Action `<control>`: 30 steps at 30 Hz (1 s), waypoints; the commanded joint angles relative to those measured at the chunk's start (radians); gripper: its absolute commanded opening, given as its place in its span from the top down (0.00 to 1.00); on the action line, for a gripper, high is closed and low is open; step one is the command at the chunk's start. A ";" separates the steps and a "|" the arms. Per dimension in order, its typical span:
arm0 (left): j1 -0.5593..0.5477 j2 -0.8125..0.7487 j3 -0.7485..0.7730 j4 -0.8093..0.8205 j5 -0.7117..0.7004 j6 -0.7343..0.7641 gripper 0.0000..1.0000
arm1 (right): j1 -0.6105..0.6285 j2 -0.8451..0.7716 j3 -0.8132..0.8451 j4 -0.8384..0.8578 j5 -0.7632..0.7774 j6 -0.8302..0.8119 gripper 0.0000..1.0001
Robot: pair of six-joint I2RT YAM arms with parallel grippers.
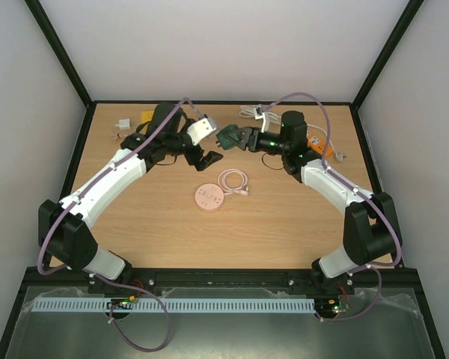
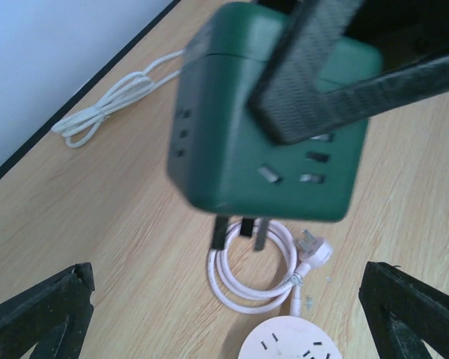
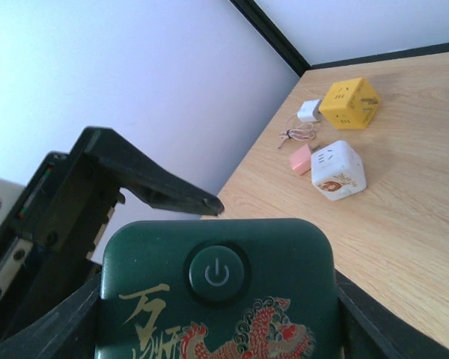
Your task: Pull the plug off the socket
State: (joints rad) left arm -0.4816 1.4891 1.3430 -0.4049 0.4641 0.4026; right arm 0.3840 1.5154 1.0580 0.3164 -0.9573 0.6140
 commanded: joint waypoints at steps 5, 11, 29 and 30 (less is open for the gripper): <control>-0.064 0.042 0.048 -0.040 -0.054 0.037 0.03 | 0.041 0.004 -0.065 0.154 -0.035 0.132 0.88; -0.086 0.055 0.049 -0.017 -0.132 0.053 0.08 | 0.074 -0.008 -0.101 0.170 -0.035 0.133 0.88; -0.091 0.046 -0.006 0.033 -0.182 -0.018 0.43 | 0.082 -0.012 -0.116 0.198 -0.037 0.158 0.51; -0.081 0.043 -0.013 0.036 -0.168 -0.027 0.44 | 0.077 -0.014 -0.109 0.187 -0.037 0.142 0.45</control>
State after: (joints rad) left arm -0.5945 1.5387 1.3540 -0.4141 0.3061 0.4381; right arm 0.4561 1.5253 0.9371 0.4808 -0.9497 0.8143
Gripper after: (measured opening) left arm 0.682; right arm 0.581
